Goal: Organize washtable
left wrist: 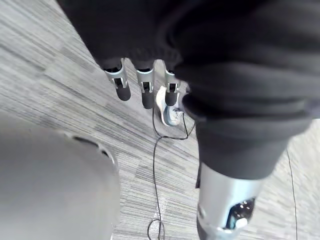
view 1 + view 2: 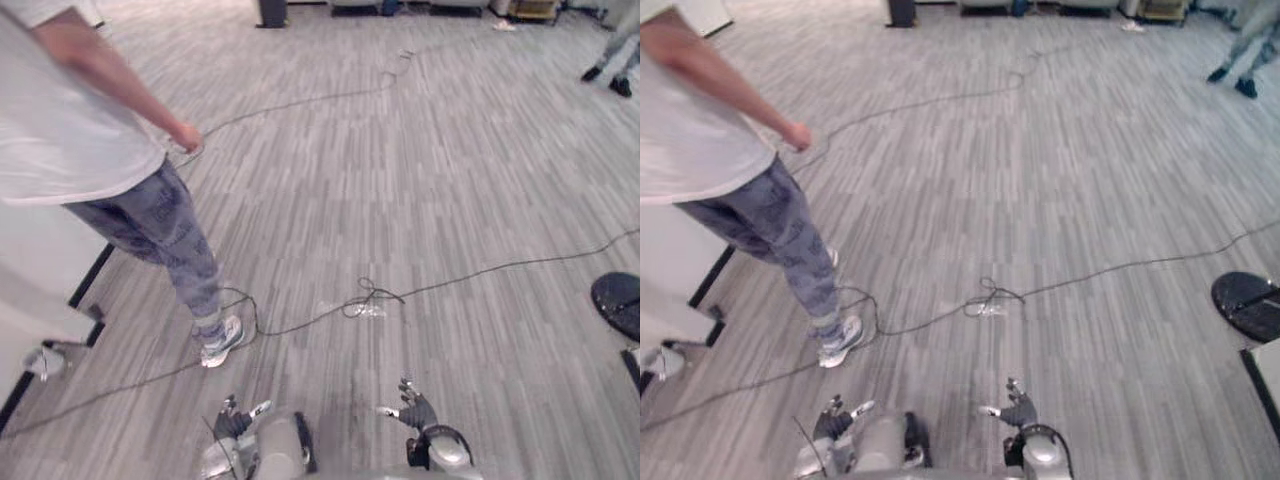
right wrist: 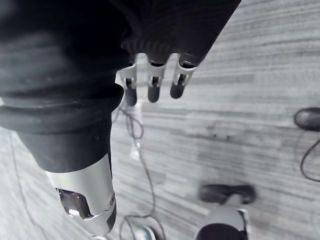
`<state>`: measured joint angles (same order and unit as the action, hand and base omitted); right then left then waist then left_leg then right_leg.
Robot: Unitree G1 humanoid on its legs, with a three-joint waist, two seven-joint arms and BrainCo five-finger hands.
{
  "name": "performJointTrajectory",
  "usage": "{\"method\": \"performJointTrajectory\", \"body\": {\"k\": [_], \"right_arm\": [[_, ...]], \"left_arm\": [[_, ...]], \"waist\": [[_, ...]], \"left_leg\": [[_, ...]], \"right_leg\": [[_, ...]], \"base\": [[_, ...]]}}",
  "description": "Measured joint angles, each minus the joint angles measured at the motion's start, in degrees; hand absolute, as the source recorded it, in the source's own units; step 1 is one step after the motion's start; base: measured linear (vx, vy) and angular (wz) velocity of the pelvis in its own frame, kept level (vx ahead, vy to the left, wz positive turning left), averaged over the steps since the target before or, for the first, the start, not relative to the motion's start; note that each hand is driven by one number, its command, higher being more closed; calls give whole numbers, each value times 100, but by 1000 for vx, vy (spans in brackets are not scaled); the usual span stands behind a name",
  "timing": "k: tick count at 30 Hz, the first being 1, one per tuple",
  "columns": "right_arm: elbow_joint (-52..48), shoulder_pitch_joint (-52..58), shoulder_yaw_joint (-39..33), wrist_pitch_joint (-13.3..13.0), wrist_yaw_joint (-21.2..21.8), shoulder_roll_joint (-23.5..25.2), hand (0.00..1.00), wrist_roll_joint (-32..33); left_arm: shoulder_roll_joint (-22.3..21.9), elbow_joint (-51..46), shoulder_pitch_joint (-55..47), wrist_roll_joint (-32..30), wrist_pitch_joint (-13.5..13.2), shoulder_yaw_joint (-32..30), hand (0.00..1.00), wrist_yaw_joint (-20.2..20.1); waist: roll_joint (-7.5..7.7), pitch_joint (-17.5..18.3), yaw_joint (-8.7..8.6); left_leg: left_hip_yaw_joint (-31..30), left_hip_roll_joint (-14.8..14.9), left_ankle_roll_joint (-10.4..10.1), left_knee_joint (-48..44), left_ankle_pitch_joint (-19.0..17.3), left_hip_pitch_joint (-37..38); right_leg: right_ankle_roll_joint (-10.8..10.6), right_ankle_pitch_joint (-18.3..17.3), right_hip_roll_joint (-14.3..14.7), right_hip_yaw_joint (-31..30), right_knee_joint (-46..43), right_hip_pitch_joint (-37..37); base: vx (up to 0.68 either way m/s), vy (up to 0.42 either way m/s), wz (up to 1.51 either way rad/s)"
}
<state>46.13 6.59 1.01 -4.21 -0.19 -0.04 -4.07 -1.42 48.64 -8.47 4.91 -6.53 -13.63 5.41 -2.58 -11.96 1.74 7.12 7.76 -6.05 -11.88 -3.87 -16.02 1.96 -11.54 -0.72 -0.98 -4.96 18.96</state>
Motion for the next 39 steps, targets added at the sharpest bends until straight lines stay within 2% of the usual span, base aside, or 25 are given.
{"method": "performJointTrajectory", "body": {"k": [1, 2, 4, 5, 6, 8, 11, 14, 15, 18, 20, 21, 23, 24, 25, 26, 27, 28, 29, 31, 33, 34, 35, 37, 39], "right_arm": [[104, -18, 0, 7, -6, -15, 0, -54], [199, -19, 12, 16, -3, 63, 0, -107], [183, 40, 9, -53, -3, 144, 0, -115], [191, 7, 4, -46, 0, 190, 0, -123], [186, -17, -13, -41, 8, 189, 0, -126], [121, -44, 5, -106, 37, 97, 0, -123], [-17, -62, 112, -198, 38, 16, 0, -127], [-73, -140, 100, -205, 36, -93, 0, -127], [-68, -154, 70, -195, 37, -169, 0, -129], [-74, -142, -3, -174, 37, -154, 0, -152], [-227, -94, -6, -158, 41, -152, 0, -219], [-259, -75, -6, -154, 40, -147, 0, -238], [-451, 25, 32, -126, 39, -167, 0, -329], [-539, 51, 43, -111, 39, -199, 0, -330], [-585, 40, 76, -56, 33, -250, 0, -327], [-583, 37, 100, -10, 23, -231, 0, -325], [-574, 44, 114, -2, 21, -217, 0, -325], [-461, 41, 112, 14, 7, -128, 0, -325], [-415, 50, 111, 21, -7, -94, 0, -325], [-409, 78, 80, 29, -20, -94, 0, -326], [-362, 83, 1, 21, -81, -94, 0, -327], [-304, 100, -65, 25, -85, -122, 0, -329], [-276, 125, -74, 22, -87, -155, 0, -330], [61, 148, -66, 39, -82, -38, 0, -323], [212, 85, -71, 31, -87, 14, 0, -332]], "left_arm": [[-12, 54, 18, 50, -20, 28, 0, 0], [69, 51, 21, 46, -23, 31, 0, -3], [221, 97, 28, 32, -11, 44, 0, -16], [356, 212, 102, 33, 20, 74, 0, -11], [406, 284, 184, 31, 64, 79, 0, 2], [415, 531, 267, -20, 131, 269, 0, 2], [442, 622, 275, -123, 119, 508, 0, -30], [432, 772, 330, -125, 139, 521, 0, -34], [415, 805, 342, -134, 170, 539, 0, -38], [399, 804, 292, -206, 173, 517, 0, -34], [327, 802, 263, -294, 170, 438, 0, -38], [322, 779, 246, -311, 172, 419, 0, -46], [261, 586, 210, -336, 169, 254, 0, -48], [211, 539, 201, -334, 170, 169, 0, -48], [86, 493, 165, -324, 167, -11, 0, -35], [83, 465, 177, -319, 170, -52, 0, -28], [95, 458, 180, -318, 168, -48, 0, -26], [104, 412, 190, -328, 168, -39, 0, -25], [140, 391, 192, -327, 167, -10, 0, -21], [145, 370, 240, -319, 172, 39, 0, -1], [145, 373, 253, -278, 169, 62, 0, 6], [120, 387, 225, -248, 167, 80, 0, 15], [98, 399, 201, -221, 163, 107, 0, 19], [314, 518, 213, -219, 163, 227, 0, 7], [361, 600, 213, -216, 164, 233, 0, 7]], "waist": [[-29, 67, 53], [224, 176, 53], [567, 287, -40], [733, 258, -100], [721, 150, -101], [628, 14, -184], [560, 21, -348], [463, -41, -429], [414, -72, -434], [423, -86, -430], [418, -76, -450], [429, -61, -452], [340, -40, -412], [261, -55, -408], [162, -97, -403], [88, -103, -391], [119, -101, -382], [289, -112, -348], [353, -98, -320], [366, -86, -309], [343, -78, -308], [264, -37, -285], [193, 27, -263], [531, 241, -264], [606, 322, -292]], "left_leg": [[-84, -77, 201, -230, 617, 30], [6, -294, 356, -304, 680, 122], [182, -552, 694, -323, 437, 331], [317, -740, 837, -313, 242, 610], [386, -838, 909, -306, 67, 896], [401, -884, 998, -140, -239, 1770], [394, -853, 1040, 578, -323, 2553], [382, -745, 962, 734, -428, 2810], [362, -674, 829, 798, -507, 2943], [335, -660, 413, 797, -769, 3279], [154, -595, 149, 636, -953, 3590], [94, -544, 121, 404, -970, 3554], [69, -162, -37, -1570, -1068, 2734], [58, 11, -160, -2338, -1000, 2392], [85, 407, -262, -3575, -976, 1851], [175, 652, -229, -4246, -995, 1619], [201, 676, -219, -4305, -1001, 1581], [521, 721, -109, -4027, -1068, 1475], [799, 677, -19, -3377, -1122, 1428], [931, 470, -11, -1889, -1093, 1332], [856, 231, 163, -571, -490, 1241], [726, 118, 314, -177, 490, 1217], [788, 120, 506, -44, 604, 1241], [895, -193, 496, 894, 864, 1748], [942, -360, 530, 1616, 1154, 2003]], "right_leg": [[-40, -126, -87, -170, -98, 112], [-95, -173, -348, -277, -536, -20], [-203, -96, -644, -427, -1939, -644], [-434, 262, -827, -527, -3118, -1059], [-573, 537, -907, -564, -4013, -1394], [-463, 314, -945, -128, -5221, -1797], [-275, -306, -870, 892, -4697, -2594], [-317, -324, -623, 1340, -3278, -3135], [-304, -81, -518, 1561, -2197, -3210], [-167, 680, -473, 1674, -1057, -3183], [76, 1130, -527, 1666, -1488, -3147], [-53, 1021, -526, 1683, -1624, -3139], [-136, 610, -327, 1760, -1678, -2893], [-125, 537, -224, 1763, -1668, -2810], [-34, 368, 27, 1754, -1633, -2585], [70, 248, 192, 1708, -1544, -2232], [110, 214, 198, 1702, -1530, -2133], [115, 198, 211, 1564, -1297, -1762], [100, 207, 177, 1433, -1047, -1478], [70, 214, 126, 1325, -815, -1218], [-69, 129, 132, 1308, -750, -1064], [-132, 90, 220, 1251, -747, -992], [-180, 61, 286, 1165, -744, -952], [-224, 25, 61, 1039, -688, -891], [-224, 26, -3, 1028, -679, -921]], "base": [[812, 532, -77], [537, 351, -51], [603, 355, -25], [677, 379, -24], [608, 360, -21], [440, 258, -16], [372, 139, 7], [428, 27, 4], [463, 2, 22], [491, -66, 24], [625, -228, 33], [604, -326, 32], [437, -291, 15], [494, -284, -6], [611, -293, -25], [498, -213, -31], [460, -194, -48], [414, -177, -57], [417, -166, -61], [414, -67, -40], [332, 21, -21], [209, 65, -24], [255, 124, -15], [290, 142, -1], [236, 100, 4]]}}
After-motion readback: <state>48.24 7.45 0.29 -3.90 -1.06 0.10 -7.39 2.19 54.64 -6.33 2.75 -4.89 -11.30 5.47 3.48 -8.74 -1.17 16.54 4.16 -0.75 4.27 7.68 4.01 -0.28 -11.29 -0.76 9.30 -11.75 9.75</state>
